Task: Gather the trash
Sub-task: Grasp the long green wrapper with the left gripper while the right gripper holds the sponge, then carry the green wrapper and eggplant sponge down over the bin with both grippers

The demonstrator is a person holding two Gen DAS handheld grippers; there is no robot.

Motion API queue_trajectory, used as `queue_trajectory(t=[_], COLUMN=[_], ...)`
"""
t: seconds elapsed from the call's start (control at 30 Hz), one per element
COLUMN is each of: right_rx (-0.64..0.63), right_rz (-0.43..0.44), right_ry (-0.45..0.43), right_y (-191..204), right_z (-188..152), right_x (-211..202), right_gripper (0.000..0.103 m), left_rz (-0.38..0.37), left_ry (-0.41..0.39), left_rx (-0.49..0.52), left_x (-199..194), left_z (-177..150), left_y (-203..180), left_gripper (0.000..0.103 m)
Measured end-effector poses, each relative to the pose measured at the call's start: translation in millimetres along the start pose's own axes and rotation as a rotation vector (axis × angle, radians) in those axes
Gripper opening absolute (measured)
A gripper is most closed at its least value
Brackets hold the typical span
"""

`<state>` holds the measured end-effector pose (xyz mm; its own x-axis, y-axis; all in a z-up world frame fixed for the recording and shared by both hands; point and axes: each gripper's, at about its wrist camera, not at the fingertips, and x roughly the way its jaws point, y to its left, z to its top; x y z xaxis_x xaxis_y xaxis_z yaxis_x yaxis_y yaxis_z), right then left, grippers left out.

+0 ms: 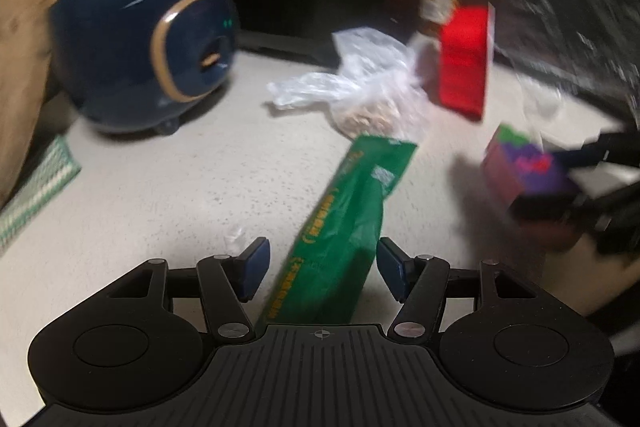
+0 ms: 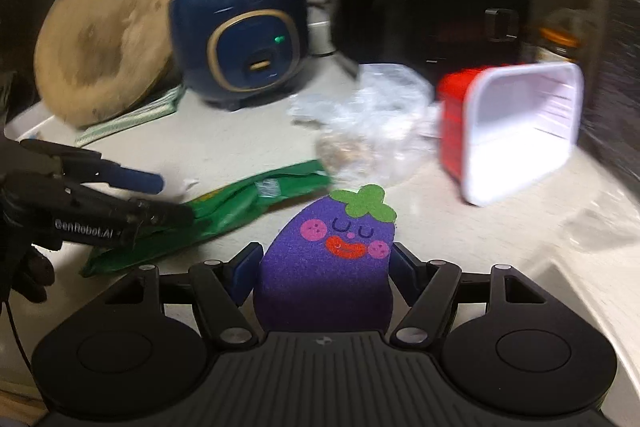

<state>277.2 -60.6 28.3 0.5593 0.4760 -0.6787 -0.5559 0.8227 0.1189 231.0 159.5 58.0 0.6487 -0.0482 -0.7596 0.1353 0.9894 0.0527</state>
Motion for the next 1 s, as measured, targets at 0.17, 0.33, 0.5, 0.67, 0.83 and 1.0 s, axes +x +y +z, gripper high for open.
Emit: queue_trajectory(t=[0.17,0.33,0.5,0.67,0.83,1.0], right_rx=[0.054,0.124,0.126,0.111,0.091,0.102], right_rz=[-0.066,-0.081,-0.083,-0.079,-0.092,-0.1], right_ry=[0.005,0.019,0.026,0.024,0.01,0.014], right_y=[-20.8,-31.7,-28.3,-21.7,-15.8,-17.2], right_z=[-16.5,-27.9,-31.4,-33.5,-35.1,-38.2], right_x=[-19.3,-26.8,-27.8,-30.6,-38.1,-41.9], right_gripper=[0.069,0.069,0.069,0.069,0.069,0.069], left_rz=[0.009,0.012,-0.013,-0.004,-0.005,-0.011], left_ry=[0.047,0.089,0.08,0.086,0.085,0.089], left_rx=[0.081,0.094,0.075,0.068,0.036,0.019], left_x=[0.5,8.1,15.7,28.8,32.9,30.5], left_z=[-6.2,-10.6,-4.9,1.8,3.1,4.1], left_y=[4.5,7.5,-1.7,-10.3,-7.3,-7.0], left_gripper=[0.065,0.065,0.065,0.065,0.055,0.042])
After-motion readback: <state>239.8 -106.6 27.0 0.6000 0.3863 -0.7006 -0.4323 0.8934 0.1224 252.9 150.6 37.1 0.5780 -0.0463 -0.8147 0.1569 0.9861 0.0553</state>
